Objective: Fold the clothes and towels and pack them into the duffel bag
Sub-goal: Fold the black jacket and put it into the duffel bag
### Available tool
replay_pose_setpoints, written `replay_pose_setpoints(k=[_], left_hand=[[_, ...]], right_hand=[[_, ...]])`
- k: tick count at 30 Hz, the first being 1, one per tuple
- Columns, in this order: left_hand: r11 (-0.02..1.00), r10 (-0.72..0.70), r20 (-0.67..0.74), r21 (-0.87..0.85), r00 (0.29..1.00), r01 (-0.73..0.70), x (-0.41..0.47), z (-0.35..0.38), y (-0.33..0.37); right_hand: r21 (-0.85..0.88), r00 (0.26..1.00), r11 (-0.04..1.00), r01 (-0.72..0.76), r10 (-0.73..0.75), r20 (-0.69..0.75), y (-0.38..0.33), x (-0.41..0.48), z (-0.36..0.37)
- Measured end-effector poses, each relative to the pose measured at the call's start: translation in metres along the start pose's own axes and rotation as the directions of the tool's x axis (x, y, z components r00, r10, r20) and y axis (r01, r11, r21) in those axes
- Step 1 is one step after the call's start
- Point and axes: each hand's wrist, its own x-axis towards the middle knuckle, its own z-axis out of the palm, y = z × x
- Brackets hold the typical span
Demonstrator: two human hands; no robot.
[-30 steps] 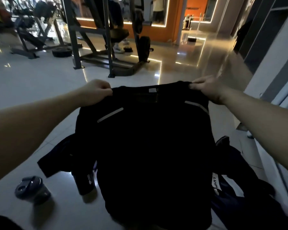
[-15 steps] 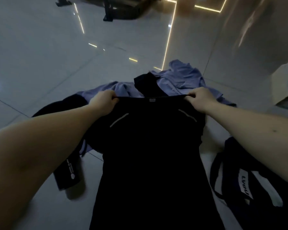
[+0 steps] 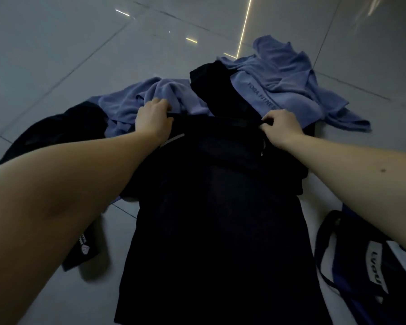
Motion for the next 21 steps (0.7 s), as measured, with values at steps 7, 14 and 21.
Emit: replay_pose_setpoints(k=[7, 14, 21], left_hand=[[0.996, 0.072, -0.042, 0.052, 0.997, -0.070, -0.038, 0.029, 0.013], [0.988, 0.151, 0.222, -0.016, 0.963, -0.152, -0.129, 0.052, 0.045], [0.989, 0.146, 0.474, -0.067, 0.869, -0.130, -0.253, 0.045, 0.040]], right_hand=[[0.045, 0.993, 0.999, 0.024, -0.019, -0.115, 0.018, -0.028, 0.016], [0.059, 0.989, 0.988, -0.140, 0.137, 0.056, 0.045, -0.142, 0.027], [-0.038, 0.896, 0.979, -0.200, 0.198, 0.397, 0.074, -0.268, 0.049]])
